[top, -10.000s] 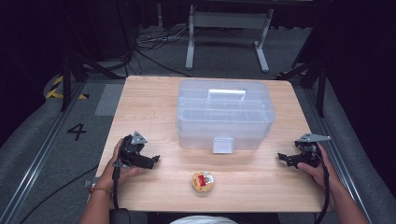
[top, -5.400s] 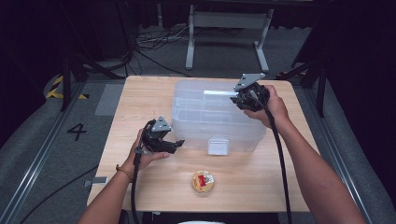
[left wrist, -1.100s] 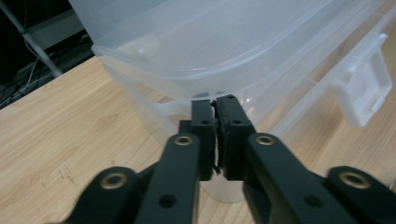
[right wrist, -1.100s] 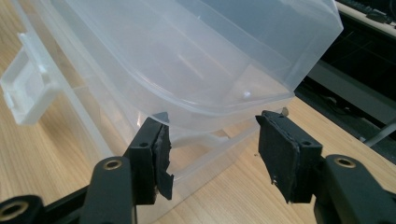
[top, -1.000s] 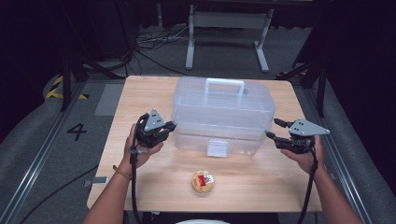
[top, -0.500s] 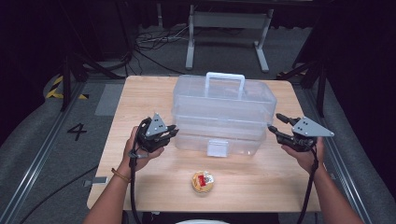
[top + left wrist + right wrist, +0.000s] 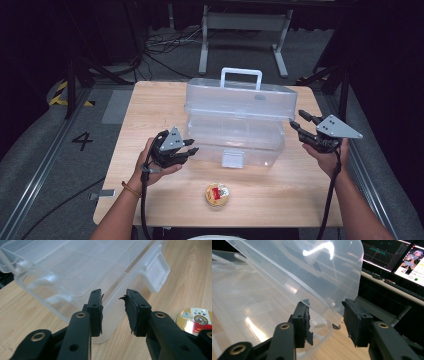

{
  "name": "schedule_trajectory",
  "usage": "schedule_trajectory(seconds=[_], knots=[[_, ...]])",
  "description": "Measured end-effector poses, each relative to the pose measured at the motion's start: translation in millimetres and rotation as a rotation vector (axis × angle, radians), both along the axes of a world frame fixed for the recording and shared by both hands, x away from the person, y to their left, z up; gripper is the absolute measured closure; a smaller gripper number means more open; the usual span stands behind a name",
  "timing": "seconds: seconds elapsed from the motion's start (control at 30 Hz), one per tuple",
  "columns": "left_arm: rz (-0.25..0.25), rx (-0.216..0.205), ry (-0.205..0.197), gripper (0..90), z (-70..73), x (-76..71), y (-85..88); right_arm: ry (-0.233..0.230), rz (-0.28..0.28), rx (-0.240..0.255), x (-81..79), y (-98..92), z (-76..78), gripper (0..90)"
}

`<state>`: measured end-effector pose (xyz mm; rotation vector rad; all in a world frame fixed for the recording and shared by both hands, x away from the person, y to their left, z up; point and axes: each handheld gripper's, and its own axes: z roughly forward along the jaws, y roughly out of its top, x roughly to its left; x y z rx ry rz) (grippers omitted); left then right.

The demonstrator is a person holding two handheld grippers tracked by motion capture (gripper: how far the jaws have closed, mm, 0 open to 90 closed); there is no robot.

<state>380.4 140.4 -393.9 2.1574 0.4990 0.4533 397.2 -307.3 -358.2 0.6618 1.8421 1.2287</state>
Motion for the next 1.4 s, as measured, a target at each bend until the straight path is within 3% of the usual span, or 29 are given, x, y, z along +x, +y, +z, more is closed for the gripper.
schedule_trajectory(seconds=[0.2,0.57,0.8,0.97,1.03,1.1,1.17,1.2,1.23,1.3,1.4], knots=[[-0.036,0.023,0.0,65.2,-3.4,0.3,-9.1,-0.036,-0.008,0.001,8.3,6.3,1.5,67.2],[-0.108,0.077,0.01,65.4,-7.7,8.4,-31.0,-0.041,-0.079,0.06,21.5,8.9,8.5,74.3],[-0.139,0.126,-0.005,61.9,-2.6,8.2,-42.5,-0.053,-0.125,0.044,25.1,14.2,15.1,76.0],[-0.143,0.117,-0.023,59.2,3.0,9.1,-46.8,-0.05,-0.133,0.035,29.0,15.1,19.9,76.6],[-0.158,0.133,-0.023,59.9,3.3,11.0,-48.8,-0.047,-0.135,0.034,30.6,15.4,21.7,76.7],[-0.169,0.108,-0.01,59.6,3.0,12.8,-51.3,-0.043,-0.134,0.039,32.6,15.1,23.5,76.7],[-0.17,0.097,-0.023,58.4,3.8,13.4,-54.3,-0.037,-0.135,0.042,34.2,15.2,25.1,76.8],[-0.17,0.097,-0.023,53.1,3.8,13.4,-54.3,-0.037,-0.135,0.042,34.2,15.2,25.1,76.8],[-0.136,0.106,-0.033,53.1,4.1,14.8,-58.5,-0.037,-0.137,0.045,34.8,15.4,25.4,77.0],[-0.155,0.095,-0.023,52.2,5.0,17.4,-60.6,-0.035,-0.142,0.052,36.7,15.6,26.9,77.0],[-0.153,0.164,-0.005,53.1,-0.4,21.5,-66.2,-0.035,-0.144,0.053,38.3,15.7,27.9,77.3]])
